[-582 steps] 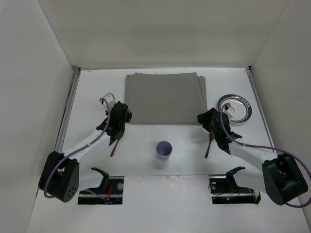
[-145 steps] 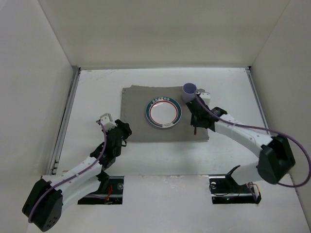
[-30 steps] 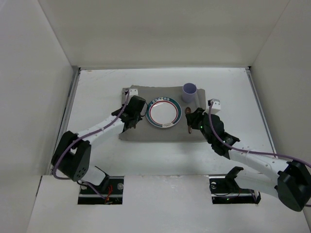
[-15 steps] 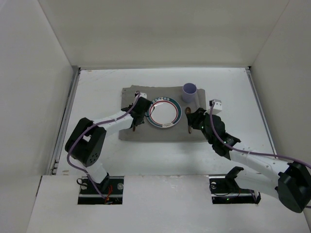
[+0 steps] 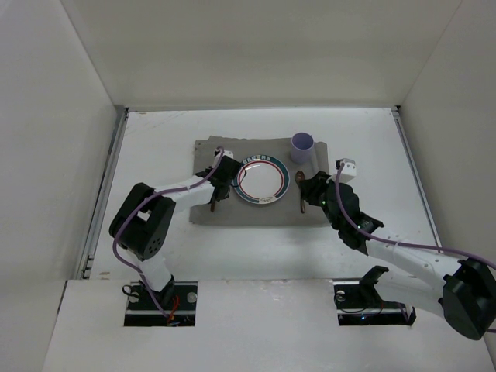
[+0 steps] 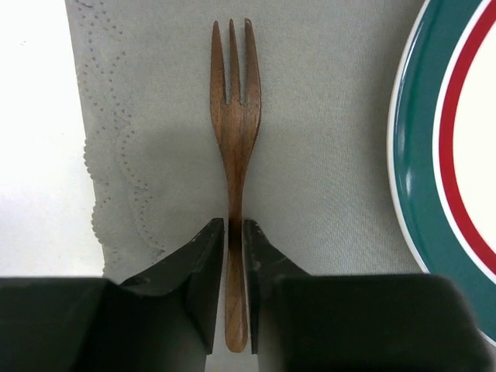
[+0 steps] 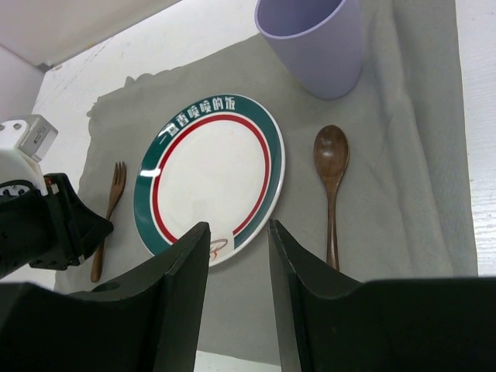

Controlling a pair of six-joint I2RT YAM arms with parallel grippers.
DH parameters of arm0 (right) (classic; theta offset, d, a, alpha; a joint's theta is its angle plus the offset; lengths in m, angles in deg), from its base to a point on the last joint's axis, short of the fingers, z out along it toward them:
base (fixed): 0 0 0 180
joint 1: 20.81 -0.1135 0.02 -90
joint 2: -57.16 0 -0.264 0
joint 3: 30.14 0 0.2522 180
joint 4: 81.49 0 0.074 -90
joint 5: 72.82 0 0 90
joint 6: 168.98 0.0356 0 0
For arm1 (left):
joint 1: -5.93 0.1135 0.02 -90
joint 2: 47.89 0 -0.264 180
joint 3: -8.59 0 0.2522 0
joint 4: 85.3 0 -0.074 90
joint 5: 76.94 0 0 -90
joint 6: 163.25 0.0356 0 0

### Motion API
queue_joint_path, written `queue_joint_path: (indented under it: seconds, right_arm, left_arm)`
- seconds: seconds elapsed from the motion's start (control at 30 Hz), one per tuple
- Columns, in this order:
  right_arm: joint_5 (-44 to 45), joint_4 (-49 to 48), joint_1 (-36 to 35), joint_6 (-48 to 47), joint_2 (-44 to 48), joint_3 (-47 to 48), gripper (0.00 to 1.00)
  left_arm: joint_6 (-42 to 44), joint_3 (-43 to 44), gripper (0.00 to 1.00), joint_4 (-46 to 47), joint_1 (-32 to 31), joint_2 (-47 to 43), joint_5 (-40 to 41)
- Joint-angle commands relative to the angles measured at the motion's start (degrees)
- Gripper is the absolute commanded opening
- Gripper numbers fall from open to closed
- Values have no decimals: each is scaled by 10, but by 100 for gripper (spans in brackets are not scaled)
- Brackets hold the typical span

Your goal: Set the dinner table for one person

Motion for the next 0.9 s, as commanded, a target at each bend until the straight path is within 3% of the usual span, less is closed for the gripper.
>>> queue_joint_path:
  seconds: [0.0, 0.2, 0.4, 0.63, 0.67, 0.7, 0.87]
  right_arm:
    - [15, -36, 3, 4, 7, -4, 43]
    - [20, -36, 4, 5, 8, -4, 44]
    - [25, -37, 4, 2, 13, -6, 44]
    - [32, -37, 7, 4, 26, -12, 47]
    - [32, -37, 7, 5, 33, -15, 49]
    - [35, -37, 8, 5, 41, -18, 52]
    - [80, -8, 33, 8, 72, -26, 64]
  left_arm:
    - [11, -2, 17, 7, 2, -20, 12]
    - [7, -13, 35, 7, -3, -44, 26]
    - [-26, -42, 57, 14, -20, -158, 71]
    - [-98, -106, 67, 27, -17, -309, 78]
    - [-111, -121, 77, 31, -13, -328, 81]
    - [-123, -135, 100, 35, -7, -345, 81]
    - [-181, -199, 100, 25, 31, -422, 89]
